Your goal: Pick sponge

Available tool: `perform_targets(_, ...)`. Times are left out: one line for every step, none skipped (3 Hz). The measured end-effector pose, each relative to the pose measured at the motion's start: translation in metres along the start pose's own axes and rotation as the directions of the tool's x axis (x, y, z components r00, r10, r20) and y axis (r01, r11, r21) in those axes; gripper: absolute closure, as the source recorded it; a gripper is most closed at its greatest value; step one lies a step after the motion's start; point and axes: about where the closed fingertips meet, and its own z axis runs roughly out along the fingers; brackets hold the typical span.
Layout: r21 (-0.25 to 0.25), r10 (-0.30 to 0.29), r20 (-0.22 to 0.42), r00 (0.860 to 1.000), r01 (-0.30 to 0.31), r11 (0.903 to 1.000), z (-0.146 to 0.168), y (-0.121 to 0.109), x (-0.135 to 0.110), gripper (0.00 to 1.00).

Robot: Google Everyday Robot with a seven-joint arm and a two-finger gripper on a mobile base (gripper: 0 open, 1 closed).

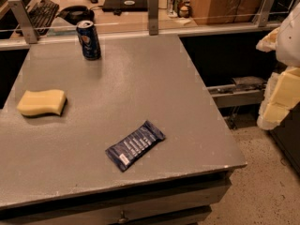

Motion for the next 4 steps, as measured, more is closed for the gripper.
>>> perform_targets(0.002, -0.001, 0.003, 1.0, 0.001, 1.0, -0.001, 0.0, -0.001, 0.0)
perform_targets(-0.021, -0.05, 0.105, 0.993, 0.052, 0.9984, 0.011, 0.002, -0.048, 0.0)
perform_targets(-0.07, -0.129, 0.294, 0.947, 0.156, 0.9853, 0.038, 0.023, -0.149, 0.0)
perform_targets(-0.115, -0.158, 0.437, 0.885, 0.229, 0.9666, 0.069, 0.046, -0.236, 0.0)
